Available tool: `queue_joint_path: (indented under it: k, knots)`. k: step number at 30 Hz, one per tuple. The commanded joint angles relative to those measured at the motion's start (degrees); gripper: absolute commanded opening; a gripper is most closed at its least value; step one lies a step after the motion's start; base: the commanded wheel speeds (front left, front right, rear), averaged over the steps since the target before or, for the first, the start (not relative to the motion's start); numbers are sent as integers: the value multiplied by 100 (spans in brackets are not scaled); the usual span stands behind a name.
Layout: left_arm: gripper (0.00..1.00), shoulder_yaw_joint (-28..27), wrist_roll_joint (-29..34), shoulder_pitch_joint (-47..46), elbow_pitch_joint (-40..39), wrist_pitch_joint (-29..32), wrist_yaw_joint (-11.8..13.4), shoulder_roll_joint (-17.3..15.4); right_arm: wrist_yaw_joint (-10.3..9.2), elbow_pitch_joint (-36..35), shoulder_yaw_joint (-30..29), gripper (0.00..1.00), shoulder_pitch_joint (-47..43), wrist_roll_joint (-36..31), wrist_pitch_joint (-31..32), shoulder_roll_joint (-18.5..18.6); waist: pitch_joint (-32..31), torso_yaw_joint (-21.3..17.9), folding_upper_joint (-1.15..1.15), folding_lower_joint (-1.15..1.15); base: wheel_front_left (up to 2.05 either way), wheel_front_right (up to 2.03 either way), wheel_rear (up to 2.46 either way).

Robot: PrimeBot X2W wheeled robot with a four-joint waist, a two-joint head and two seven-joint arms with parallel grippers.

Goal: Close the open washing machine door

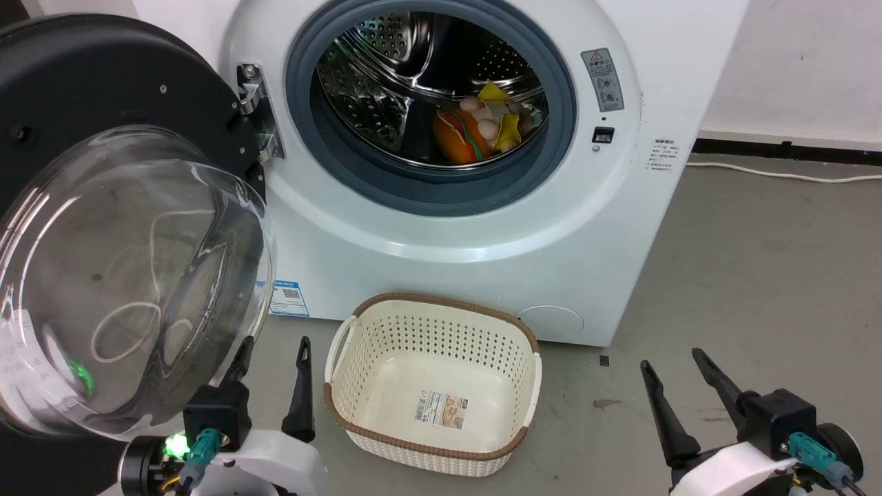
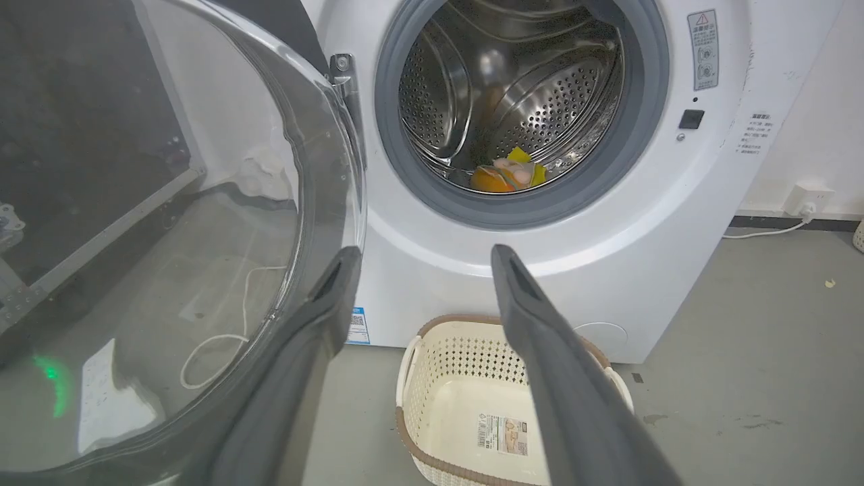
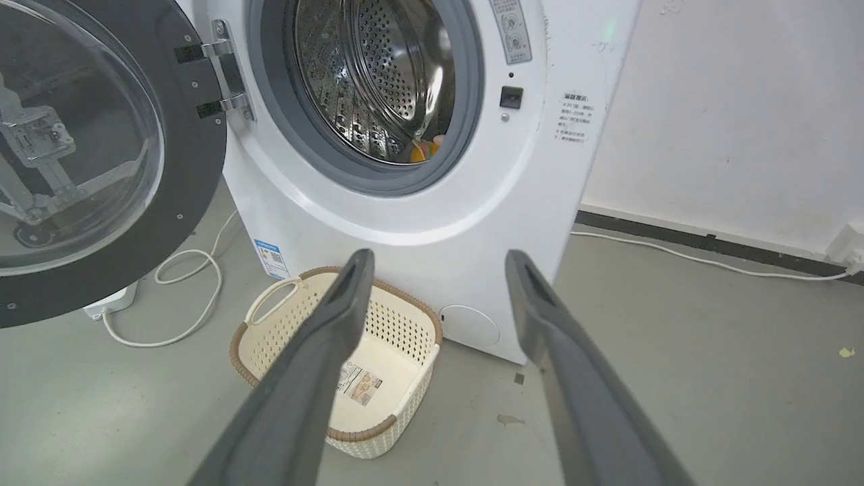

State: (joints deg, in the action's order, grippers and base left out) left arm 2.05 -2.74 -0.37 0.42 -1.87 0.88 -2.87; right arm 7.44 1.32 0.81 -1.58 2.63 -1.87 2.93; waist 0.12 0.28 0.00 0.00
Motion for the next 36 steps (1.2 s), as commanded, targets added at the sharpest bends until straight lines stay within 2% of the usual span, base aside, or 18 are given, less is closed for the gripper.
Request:
queue_joint_path:
  k: [1, 9, 10, 11, 12, 13, 19, 26, 36]
  knots:
    - [100, 33, -40, 86, 9, -64, 17, 0, 1, 24, 21, 100, -57, 63, -62, -1, 1, 2, 0, 0, 0, 0, 0]
    - [100, 121, -143, 126, 23, -160, 42, 0, 1, 72, 57, 100, -101, 175, -159, -1, 9, 14, 0, 0, 0, 0, 0]
    - [82, 132, -157, 131, 25, -172, 45, 0, 1, 79, 62, 100, -108, 190, -171, -1, 10, 16, 0, 0, 0, 0, 0]
    - [45, 142, -172, 136, 26, -184, 48, 0, 1, 85, 67, 100, -114, 205, -184, -1, 10, 18, 0, 0, 0, 0, 0]
    - [3, 152, -187, 140, 27, -195, 52, 0, 1, 92, 72, 100, -121, 221, -196, -1, 11, 20, 0, 0, 0, 0, 0]
    - [0, 163, -204, 145, 26, -207, 54, 0, 1, 99, 78, 100, -127, 237, -208, -1, 12, 23, 0, 0, 0, 0, 0]
    - [0, 196, -329, 148, -127, -279, 56, 0, 1, 138, 101, 100, -166, 330, -280, -2, 21, 46, 0, 0, 0, 0, 0]
    - [0, 62, -497, 45, -689, -363, 106, 0, 2, 192, 108, 100, -235, 442, -363, -2, 22, 157, 0, 0, 0, 0, 0]
    - [0, -638, -483, -328, -1639, -483, 37, 0, 2, 310, 125, 100, -349, 602, -483, -2, -4, 497, 0, 0, 0, 0, 0]
